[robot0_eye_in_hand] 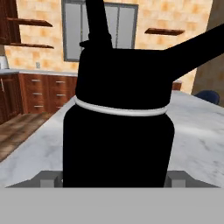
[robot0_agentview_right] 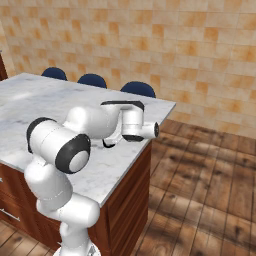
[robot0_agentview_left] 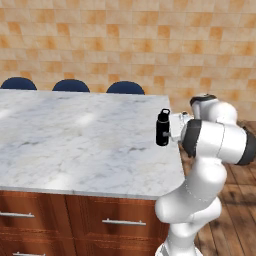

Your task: Pick the water bottle, water bottle, bottled drink from the counter and place them in the open cabinet.

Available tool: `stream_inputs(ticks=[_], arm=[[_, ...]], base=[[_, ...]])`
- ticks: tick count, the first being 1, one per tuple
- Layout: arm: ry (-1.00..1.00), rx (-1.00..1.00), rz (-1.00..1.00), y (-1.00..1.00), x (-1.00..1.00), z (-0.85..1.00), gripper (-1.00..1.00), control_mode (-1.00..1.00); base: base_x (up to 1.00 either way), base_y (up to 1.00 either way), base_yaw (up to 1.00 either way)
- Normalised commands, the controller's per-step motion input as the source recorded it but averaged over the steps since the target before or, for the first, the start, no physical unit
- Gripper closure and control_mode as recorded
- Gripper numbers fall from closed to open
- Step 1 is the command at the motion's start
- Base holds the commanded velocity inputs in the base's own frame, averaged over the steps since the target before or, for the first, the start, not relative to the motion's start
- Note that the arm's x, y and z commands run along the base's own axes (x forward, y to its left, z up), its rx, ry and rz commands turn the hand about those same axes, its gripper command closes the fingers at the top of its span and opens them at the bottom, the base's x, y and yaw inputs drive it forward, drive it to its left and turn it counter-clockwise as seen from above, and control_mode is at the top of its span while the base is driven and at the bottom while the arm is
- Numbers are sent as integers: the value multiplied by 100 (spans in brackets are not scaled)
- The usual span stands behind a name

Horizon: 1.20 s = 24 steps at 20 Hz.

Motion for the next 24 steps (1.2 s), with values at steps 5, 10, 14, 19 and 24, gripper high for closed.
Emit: stream_inputs(ticks=[5, 10, 14, 19, 24], arm=[[-2, -1, 1, 0, -41, 58, 100, -100], [-13, -3, 2, 0, -50, 52, 100, -100], [-15, -5, 0, 0, -54, 48, 100, -100], [-6, 0, -2, 0, -56, 44, 100, -100], [0, 0, -8, 0, -58, 42, 100, -100]], base=[[0, 0, 0], [0, 0, 0], [0, 0, 0], [0, 0, 0], [0, 0, 0]])
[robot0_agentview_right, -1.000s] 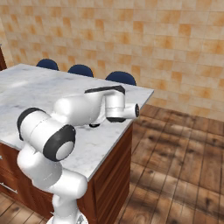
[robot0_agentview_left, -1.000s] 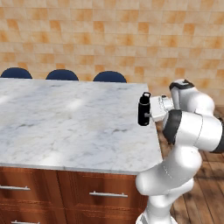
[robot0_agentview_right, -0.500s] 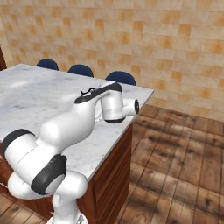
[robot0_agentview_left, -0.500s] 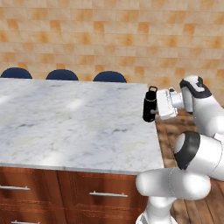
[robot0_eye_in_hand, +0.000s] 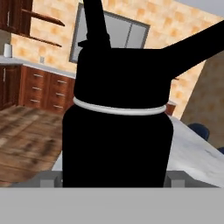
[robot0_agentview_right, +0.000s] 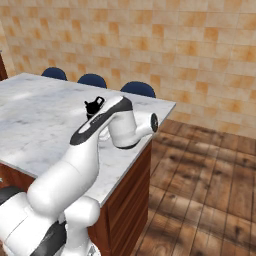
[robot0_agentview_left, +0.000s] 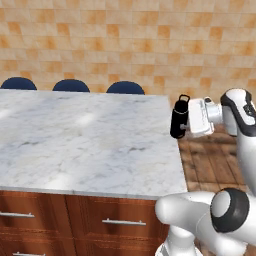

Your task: Pick the water bottle, water bottle, bottled drink from the counter and place them in the open cabinet.

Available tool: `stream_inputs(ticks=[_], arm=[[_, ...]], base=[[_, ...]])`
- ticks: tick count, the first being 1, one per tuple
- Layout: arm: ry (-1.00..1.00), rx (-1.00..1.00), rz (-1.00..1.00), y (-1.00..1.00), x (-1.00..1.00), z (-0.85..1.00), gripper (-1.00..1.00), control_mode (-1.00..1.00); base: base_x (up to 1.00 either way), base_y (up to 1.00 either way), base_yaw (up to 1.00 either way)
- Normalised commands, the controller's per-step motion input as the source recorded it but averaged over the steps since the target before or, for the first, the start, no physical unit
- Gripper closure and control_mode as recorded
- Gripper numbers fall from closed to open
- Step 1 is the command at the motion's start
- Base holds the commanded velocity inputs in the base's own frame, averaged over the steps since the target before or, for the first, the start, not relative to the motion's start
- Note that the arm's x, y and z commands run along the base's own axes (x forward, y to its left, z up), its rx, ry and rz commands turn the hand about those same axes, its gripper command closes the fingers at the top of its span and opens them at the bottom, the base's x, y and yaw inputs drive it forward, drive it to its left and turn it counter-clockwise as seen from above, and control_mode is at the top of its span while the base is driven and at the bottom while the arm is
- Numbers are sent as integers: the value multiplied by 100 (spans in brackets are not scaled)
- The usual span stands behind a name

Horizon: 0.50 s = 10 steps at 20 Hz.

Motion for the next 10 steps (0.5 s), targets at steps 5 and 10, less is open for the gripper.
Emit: stream_inputs(ticks=[5, 10], arm=[[4, 0, -11, 0, -59, 33, 100, -100], [0, 0, -12, 2, -64, 12, 100, -100]], base=[[0, 0, 0], [0, 0, 0]])
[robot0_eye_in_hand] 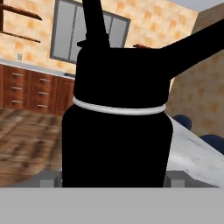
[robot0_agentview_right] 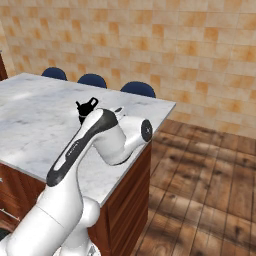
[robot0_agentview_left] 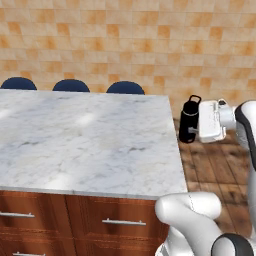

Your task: Pick the water bottle, water bottle, bottled drink from the counter and place them in the open cabinet.

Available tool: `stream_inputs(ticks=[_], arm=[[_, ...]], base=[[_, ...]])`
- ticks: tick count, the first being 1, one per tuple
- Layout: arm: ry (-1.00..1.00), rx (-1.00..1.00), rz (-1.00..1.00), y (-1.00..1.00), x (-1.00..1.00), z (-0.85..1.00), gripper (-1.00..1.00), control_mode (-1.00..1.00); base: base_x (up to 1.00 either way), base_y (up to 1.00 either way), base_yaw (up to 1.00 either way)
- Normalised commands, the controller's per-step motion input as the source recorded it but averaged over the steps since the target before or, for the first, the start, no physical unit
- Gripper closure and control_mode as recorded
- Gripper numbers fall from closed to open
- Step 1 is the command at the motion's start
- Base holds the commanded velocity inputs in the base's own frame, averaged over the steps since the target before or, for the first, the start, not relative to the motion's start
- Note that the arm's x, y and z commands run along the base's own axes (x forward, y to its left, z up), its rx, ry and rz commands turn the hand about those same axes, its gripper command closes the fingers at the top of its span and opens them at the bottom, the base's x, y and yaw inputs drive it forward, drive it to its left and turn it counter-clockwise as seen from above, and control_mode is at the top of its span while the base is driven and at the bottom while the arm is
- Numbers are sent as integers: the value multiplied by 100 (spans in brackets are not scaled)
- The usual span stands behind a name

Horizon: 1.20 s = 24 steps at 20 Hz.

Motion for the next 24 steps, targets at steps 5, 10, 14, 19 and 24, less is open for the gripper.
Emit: stream_inputs(ticks=[5, 10, 14, 19, 24], arm=[[0, 0, -8, 3, -67, 0, 100, -100], [2, 0, -3, 5, -50, -1, 100, -100], [6, 2, -1, 1, -12, -2, 100, -100], [0, 0, 0, 0, 0, 0, 100, -100], [0, 0, 0, 0, -3, 0, 100, -100]], base=[[0, 0, 0], [0, 0, 0], [0, 0, 0], [0, 0, 0], [0, 0, 0]])
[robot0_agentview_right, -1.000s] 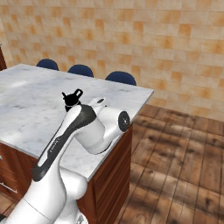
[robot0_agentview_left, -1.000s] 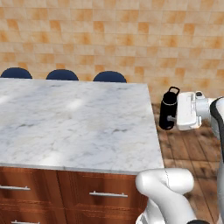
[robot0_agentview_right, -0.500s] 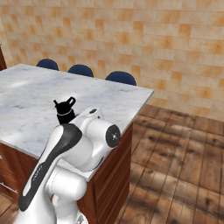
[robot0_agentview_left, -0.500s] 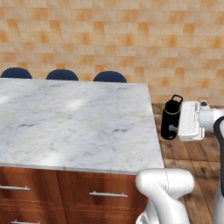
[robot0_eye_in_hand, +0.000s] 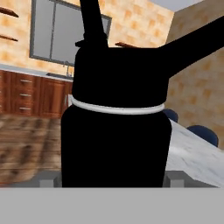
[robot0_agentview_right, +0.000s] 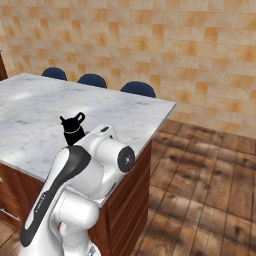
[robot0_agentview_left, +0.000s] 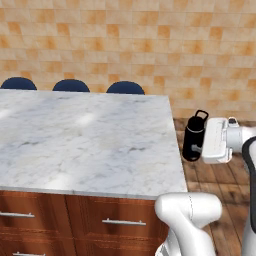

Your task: Pick the water bottle, water bottle, bottled drink from the counter and place them in the open cabinet.

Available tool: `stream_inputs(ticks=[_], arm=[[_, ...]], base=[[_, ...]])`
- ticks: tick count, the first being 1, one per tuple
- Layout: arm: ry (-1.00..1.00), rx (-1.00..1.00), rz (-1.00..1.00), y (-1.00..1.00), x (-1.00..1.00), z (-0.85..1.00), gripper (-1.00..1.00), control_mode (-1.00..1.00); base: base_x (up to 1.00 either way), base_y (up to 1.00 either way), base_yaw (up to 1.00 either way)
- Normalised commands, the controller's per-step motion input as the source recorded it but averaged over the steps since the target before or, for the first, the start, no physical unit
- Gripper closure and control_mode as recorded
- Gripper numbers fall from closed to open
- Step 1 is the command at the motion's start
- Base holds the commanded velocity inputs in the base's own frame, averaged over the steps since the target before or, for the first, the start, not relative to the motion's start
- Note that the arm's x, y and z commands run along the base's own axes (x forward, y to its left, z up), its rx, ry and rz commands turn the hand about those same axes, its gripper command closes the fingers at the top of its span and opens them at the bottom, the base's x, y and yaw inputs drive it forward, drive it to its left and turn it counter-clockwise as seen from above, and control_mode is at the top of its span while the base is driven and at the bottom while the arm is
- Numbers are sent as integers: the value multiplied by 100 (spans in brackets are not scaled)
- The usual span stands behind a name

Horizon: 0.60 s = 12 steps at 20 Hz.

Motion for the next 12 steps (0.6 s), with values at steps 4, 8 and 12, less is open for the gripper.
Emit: stream_inputs(ticks=[4, 8, 12], arm=[[-1, 0, 0, 0, -4, 0, 100, 100], [0, 0, 0, 0, 0, 0, 100, 100], [0, 0, 0, 0, 0, 0, 100, 100]], base=[[-25, 0, -2], [-51, 0, -4], [-64, 0, -7]])
